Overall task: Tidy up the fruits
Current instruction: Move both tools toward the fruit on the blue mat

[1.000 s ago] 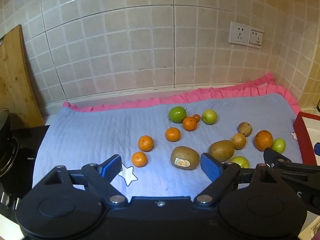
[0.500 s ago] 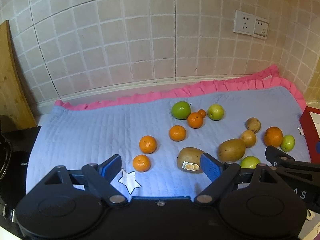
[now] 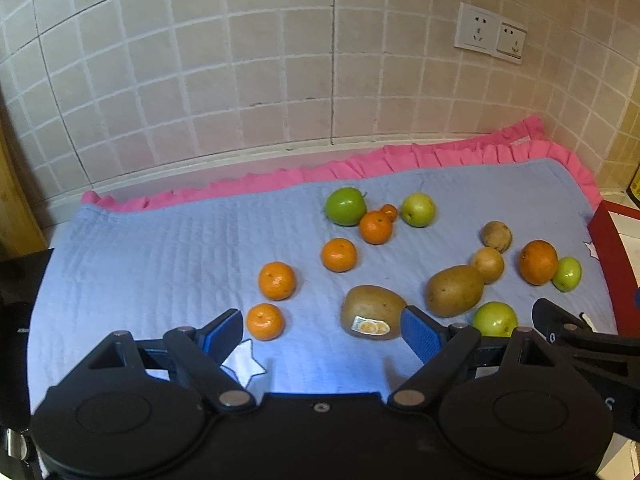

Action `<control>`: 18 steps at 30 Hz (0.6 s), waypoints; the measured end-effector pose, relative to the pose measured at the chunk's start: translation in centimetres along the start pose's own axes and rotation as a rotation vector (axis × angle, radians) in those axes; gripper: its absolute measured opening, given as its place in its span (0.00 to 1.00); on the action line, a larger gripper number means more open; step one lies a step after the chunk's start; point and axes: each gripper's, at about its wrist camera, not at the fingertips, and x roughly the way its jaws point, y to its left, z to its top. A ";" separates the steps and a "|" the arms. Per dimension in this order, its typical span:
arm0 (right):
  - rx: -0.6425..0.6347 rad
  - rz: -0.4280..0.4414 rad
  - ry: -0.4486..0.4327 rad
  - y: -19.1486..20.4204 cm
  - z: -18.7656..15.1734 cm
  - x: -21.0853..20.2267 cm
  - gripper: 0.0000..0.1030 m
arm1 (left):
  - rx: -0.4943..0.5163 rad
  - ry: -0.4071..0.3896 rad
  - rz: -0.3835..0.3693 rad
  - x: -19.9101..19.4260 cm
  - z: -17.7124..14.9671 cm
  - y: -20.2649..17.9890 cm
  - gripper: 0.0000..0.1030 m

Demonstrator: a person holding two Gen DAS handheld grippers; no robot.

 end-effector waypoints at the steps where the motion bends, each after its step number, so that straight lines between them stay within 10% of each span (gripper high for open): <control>1: 0.001 -0.002 0.001 -0.2 0.0 0.0 0.99 | 0.003 -0.003 0.000 0.0 0.0 -0.2 0.98; 18: -0.007 0.066 -0.019 -2.9 2.5 2.1 1.00 | -0.028 -0.038 0.060 -0.3 2.2 -2.5 0.99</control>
